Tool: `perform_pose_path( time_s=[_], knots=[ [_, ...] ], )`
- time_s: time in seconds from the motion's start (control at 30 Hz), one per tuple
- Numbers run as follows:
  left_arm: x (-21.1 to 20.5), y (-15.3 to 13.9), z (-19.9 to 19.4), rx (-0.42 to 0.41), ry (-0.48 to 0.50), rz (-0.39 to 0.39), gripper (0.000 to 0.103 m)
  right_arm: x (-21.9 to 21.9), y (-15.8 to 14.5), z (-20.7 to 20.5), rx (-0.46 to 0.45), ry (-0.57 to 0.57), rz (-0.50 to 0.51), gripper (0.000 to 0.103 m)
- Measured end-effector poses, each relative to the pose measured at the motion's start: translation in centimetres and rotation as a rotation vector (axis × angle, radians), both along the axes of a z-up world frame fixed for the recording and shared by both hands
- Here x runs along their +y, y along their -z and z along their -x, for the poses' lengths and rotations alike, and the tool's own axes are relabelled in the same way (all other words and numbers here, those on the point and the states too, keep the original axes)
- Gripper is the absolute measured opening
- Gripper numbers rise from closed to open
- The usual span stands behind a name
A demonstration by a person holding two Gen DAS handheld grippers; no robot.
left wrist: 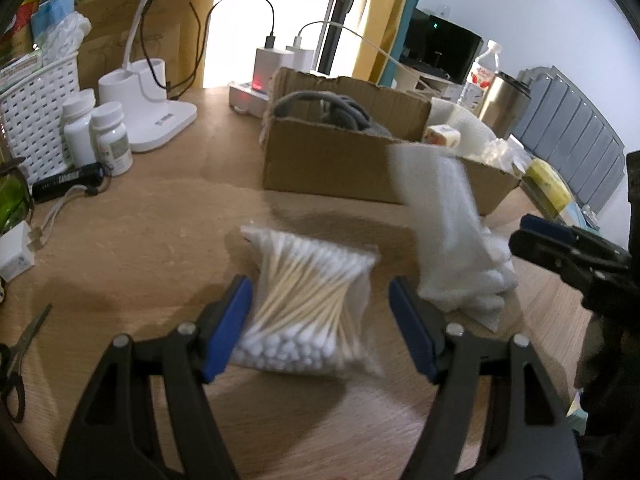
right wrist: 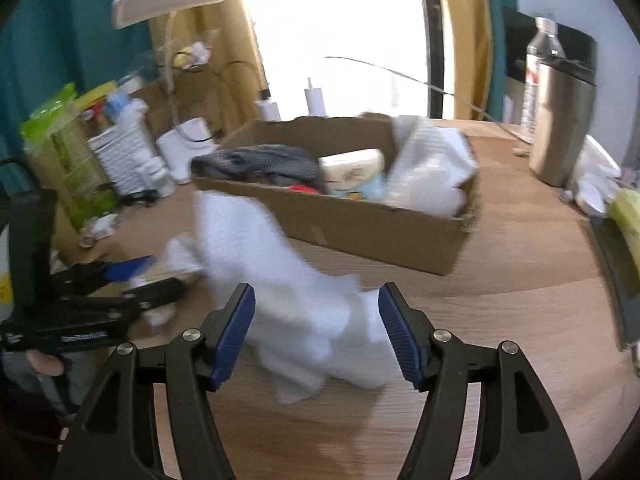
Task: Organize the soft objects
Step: 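Grasp the cotton swab bag with the left gripper while the right gripper pinches the white towel, then carry the cotton swab bag and white towel over the box with both grippers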
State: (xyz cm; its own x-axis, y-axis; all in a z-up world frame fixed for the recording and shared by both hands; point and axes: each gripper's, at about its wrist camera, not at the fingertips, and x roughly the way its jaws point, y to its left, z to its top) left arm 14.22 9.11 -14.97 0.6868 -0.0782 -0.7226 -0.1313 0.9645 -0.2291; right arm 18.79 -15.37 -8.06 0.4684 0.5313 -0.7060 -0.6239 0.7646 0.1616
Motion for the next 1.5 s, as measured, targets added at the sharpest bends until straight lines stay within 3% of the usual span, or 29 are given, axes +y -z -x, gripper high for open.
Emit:
perform_pose_path(
  time_s=[0.17, 0.43, 0.73, 0.8, 0.9, 0.97, 1.03, 1.07, 1.13, 1.5],
  knots=[
    [0.0, 0.0, 0.0, 0.000, 0.001, -0.001, 0.072, 2.6, 1.5, 0.1, -0.002, -0.026, 0.044, 0.085],
    [0.1, 0.1, 0.0, 0.002, 0.003, 0.009, 0.072, 4.4, 4.3, -0.1, 0.011, -0.066, 0.212, 0.085],
    [0.1, 0.4, -0.2, 0.017, 0.009, 0.014, 0.072, 4.8, 4.6, -1.1, 0.020, -0.044, 0.209, 0.085],
    [0.0, 0.6, -0.5, 0.031, 0.008, 0.008, 0.072, 4.5, 4.5, -1.3, 0.024, -0.032, 0.200, 0.081],
    [-0.1, 0.7, -0.7, 0.048, 0.008, -0.008, 0.072, 3.9, 4.3, -1.6, 0.008, -0.001, 0.201, 0.053],
    [-0.3, 0.8, -0.8, 0.050, 0.012, -0.016, 0.072, 3.1, 4.1, -2.0, 0.011, 0.026, 0.185, 0.024],
    [-0.4, 0.8, -0.8, 0.052, 0.018, -0.022, 0.071, 2.3, 4.1, -2.3, 0.036, 0.022, 0.147, 0.012],
    [-0.6, 0.8, -0.9, 0.054, 0.024, -0.029, 0.071, 1.8, 4.0, -2.5, 0.055, 0.017, 0.118, 0.012],
    [-1.0, 0.7, -0.9, 0.049, 0.040, -0.043, 0.056, 1.3, 3.8, -2.3, 0.054, 0.014, 0.102, 0.011],
    [-2.6, -0.7, -0.1, 0.010, 0.071, -0.085, 0.046, 0.2, 0.9, -1.5, -0.003, -0.014, 0.009, 0.010]
  ],
)
